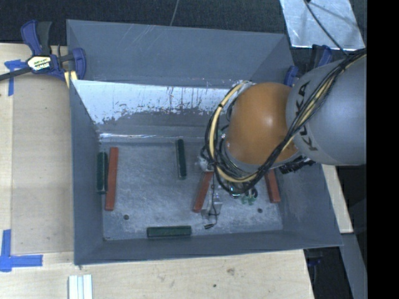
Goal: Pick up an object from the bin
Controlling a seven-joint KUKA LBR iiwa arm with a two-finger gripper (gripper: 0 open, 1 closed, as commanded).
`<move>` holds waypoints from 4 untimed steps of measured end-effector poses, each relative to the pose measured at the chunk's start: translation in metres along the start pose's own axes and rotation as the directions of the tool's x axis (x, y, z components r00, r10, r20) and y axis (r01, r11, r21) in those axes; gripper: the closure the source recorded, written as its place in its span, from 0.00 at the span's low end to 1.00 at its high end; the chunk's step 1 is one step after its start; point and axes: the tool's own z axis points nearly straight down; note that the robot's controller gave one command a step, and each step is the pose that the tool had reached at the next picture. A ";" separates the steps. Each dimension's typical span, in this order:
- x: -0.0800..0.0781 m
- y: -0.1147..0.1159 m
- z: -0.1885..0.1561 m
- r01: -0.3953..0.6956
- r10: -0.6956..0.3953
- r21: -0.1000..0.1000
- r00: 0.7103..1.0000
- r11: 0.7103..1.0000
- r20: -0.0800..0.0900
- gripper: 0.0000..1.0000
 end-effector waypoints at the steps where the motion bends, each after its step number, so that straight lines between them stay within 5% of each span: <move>1: -0.002 0.000 -0.003 -0.002 0.002 0.000 1.000 1.000 0.007 0.00; 3: -0.004 -0.033 0.056 -0.280 0.280 -0.002 0.960 0.960 0.005 0.00; 4: -0.099 -0.026 0.062 -0.145 0.145 -0.002 0.989 0.989 0.012 1.00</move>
Offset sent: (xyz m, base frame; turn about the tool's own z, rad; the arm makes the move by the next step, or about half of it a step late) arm 0.0082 -0.0218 -0.0646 0.2036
